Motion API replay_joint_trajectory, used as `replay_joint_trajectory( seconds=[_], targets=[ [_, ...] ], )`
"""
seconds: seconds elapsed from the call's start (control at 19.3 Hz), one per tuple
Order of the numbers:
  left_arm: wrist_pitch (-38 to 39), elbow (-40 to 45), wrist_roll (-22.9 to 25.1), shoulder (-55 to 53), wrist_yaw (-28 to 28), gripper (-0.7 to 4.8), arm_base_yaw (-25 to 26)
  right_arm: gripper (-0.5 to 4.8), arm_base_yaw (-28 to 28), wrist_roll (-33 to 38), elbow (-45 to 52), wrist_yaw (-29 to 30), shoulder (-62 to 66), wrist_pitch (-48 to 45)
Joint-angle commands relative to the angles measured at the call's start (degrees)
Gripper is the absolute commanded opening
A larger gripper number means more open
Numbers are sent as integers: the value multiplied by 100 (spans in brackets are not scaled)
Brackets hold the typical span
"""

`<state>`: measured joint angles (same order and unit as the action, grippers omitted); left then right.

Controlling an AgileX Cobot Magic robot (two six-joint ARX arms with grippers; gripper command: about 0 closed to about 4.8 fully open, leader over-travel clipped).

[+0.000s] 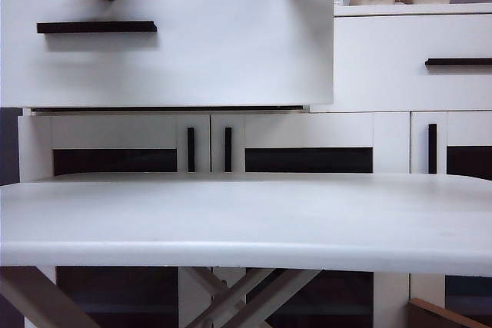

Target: Pick up a can of beer from the white table, open the left drawer, place the beer inside the drawer, and finally close the drawer.

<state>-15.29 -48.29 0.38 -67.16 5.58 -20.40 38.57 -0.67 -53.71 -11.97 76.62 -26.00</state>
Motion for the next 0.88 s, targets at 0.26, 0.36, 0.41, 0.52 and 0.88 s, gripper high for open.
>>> replay_joint_trajectory(
  seconds=[0.26, 0.36, 0.41, 0.52, 0.88],
  targets=[
    [-341, -37, 26, -179, -39, -6, 168, -3, 42, 2, -308, 120, -262, 787],
    [-487, -42, 24, -240, -48, -6, 168, -3, 42, 4, -310, 306, -291, 800],
    [-494, -74, 26, -284, -46, -6, 168, -3, 48, 4, -313, 315, -313, 822],
    [-496, -247, 26, -459, -50, -6, 168, -3, 98, 2, -315, 308, -387, 903],
    [-535, -754, 26, -979, -85, -6, 170, -2, 98, 2, -378, 328, -693, 1259]
  ],
)
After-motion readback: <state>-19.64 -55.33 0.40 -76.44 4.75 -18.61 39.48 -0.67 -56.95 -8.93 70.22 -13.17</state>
